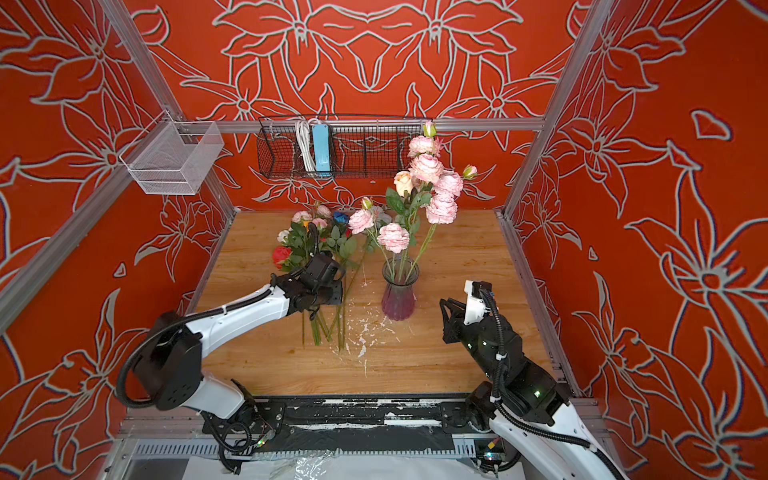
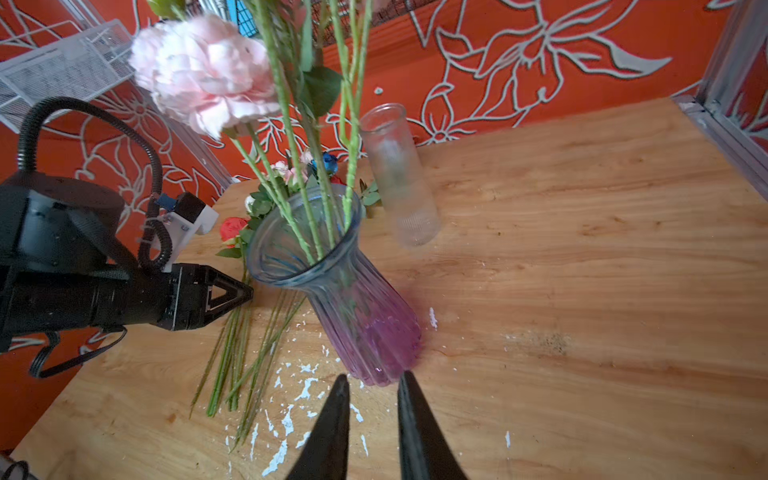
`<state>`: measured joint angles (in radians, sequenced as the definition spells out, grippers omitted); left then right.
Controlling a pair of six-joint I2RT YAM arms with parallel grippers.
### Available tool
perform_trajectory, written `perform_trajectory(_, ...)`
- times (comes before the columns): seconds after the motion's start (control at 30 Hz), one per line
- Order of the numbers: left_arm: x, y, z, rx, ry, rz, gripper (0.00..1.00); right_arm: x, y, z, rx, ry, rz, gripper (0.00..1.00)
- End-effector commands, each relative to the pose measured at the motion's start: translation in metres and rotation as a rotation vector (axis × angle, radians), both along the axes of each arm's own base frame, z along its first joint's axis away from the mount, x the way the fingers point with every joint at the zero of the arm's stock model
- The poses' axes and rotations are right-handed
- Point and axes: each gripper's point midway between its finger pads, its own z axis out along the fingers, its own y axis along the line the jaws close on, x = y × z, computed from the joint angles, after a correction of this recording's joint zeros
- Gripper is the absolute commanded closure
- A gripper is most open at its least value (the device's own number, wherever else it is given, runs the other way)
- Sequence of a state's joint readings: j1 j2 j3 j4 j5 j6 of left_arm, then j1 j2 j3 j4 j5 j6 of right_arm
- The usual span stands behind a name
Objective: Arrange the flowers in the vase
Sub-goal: 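Open the right gripper and pull it back while the left reaches the loose stems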
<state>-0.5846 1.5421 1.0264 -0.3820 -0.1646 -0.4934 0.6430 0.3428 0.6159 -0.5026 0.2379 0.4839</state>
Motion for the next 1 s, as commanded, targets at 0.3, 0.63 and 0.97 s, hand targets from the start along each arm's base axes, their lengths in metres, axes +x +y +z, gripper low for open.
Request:
perform_trajectory(0.3,0.039,-0.026,-0.029,-0.023,0.139,-0.013,0.72,0.009,-0.02,-0.05,0.047,0.071,-0.169,0.79)
perform_trajectory(0.63,0.046,-0.013,-0.07,0.129,0.237,0.025,0.61,0.01,-0.016,-0.052,0.037,0.074,-0.152,0.79)
perform_trajectory(0.97,0.038,0.01,-0.067,0.232,0.213,0.025,0.84,0.009,-0.018,-0.053,0.04,0.068,-0.154,0.79)
